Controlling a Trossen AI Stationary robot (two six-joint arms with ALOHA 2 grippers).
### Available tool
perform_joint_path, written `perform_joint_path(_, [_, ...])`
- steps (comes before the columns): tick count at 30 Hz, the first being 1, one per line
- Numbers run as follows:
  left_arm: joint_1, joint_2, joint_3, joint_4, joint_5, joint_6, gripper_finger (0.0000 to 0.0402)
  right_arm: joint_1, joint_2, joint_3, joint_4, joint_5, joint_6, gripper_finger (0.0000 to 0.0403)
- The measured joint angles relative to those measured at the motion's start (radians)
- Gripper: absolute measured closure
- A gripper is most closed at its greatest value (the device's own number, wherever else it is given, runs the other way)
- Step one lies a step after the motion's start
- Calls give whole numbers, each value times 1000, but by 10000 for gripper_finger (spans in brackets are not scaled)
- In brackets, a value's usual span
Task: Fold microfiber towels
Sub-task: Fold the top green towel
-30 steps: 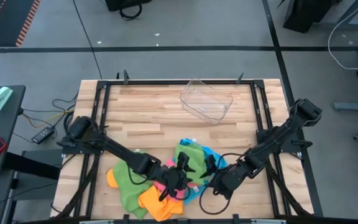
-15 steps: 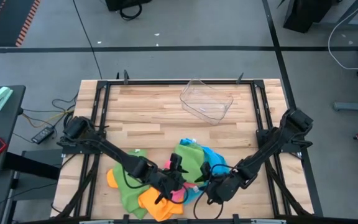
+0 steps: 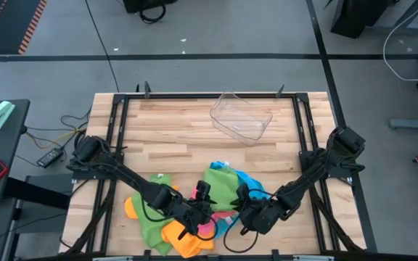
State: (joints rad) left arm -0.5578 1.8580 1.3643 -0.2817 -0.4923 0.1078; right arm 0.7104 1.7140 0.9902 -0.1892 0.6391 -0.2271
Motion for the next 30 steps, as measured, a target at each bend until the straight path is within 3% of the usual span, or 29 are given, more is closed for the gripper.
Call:
perform_joint_path(5, [-4, 0, 0, 6, 1, 5, 228, 9, -78, 0, -97, 41, -108, 388])
perform_joint_path(15, [-2, 0, 0, 19, 1, 6, 228, -1, -247, 12, -114, 145, -471, 395])
perform_joint_path(20, [-2, 0, 0, 19, 1, 7, 230, -8, -240, 12, -140, 27, -410, 395])
perform_joint_path(30, [-10, 0, 0, 73, 22, -19, 228, -8, -95, 12, -165, 6, -345, 391])
